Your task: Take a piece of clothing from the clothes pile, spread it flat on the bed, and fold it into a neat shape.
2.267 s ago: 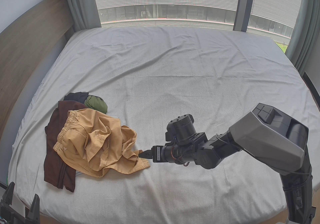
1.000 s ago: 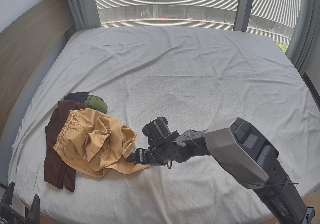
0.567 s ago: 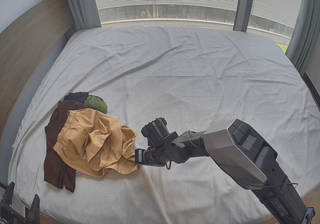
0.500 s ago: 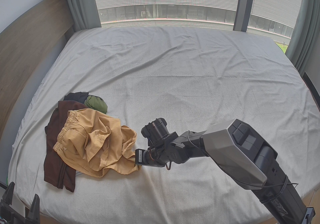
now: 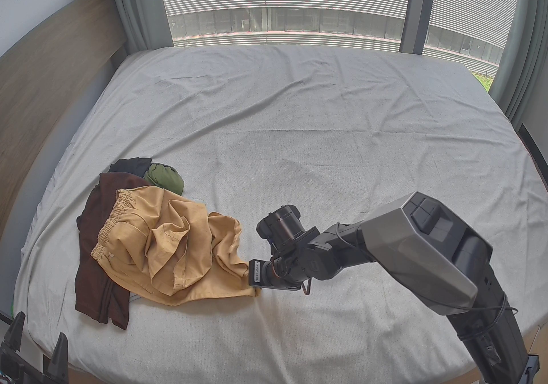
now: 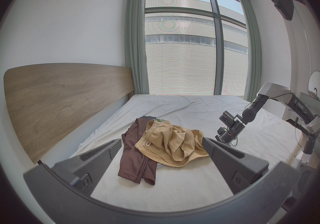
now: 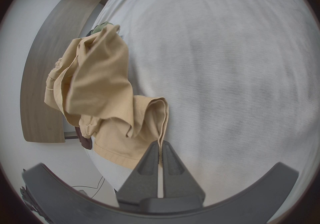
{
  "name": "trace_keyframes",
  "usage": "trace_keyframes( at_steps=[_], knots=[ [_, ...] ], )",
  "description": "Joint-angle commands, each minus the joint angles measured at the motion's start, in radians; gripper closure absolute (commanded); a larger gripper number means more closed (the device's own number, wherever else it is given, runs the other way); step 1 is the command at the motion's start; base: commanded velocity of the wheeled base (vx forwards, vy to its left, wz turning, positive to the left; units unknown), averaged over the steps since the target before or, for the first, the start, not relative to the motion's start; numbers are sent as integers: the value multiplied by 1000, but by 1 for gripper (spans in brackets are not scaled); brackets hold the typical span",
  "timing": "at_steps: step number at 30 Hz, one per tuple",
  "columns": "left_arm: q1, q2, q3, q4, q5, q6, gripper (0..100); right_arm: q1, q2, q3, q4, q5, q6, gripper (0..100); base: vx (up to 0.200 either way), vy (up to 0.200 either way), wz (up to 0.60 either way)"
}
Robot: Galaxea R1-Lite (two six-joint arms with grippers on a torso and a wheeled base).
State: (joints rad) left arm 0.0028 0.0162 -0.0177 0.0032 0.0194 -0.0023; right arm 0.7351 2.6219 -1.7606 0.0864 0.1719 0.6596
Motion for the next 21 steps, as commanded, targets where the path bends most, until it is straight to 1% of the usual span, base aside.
trace_keyframes(
  at_steps=[1,6,13,17,21],
  knots=[
    [0,-13,18,0,1,1,0,-40,-105,128,-37,-11,-20,100,0,0,0],
    [0,-13,18,0,1,1,0,-71,-145,227,-117,-12,-49,100,0,0,0],
    [0,-13,18,0,1,2,0,-106,-191,293,-123,-15,-54,100,0,0,0],
    [0,-13,18,0,1,2,0,-125,-206,329,-125,-51,-75,100,0,0,0],
    [0,-13,18,0,1,2,0,-132,-224,374,-134,-54,-80,100,0,0,0]
  ],
)
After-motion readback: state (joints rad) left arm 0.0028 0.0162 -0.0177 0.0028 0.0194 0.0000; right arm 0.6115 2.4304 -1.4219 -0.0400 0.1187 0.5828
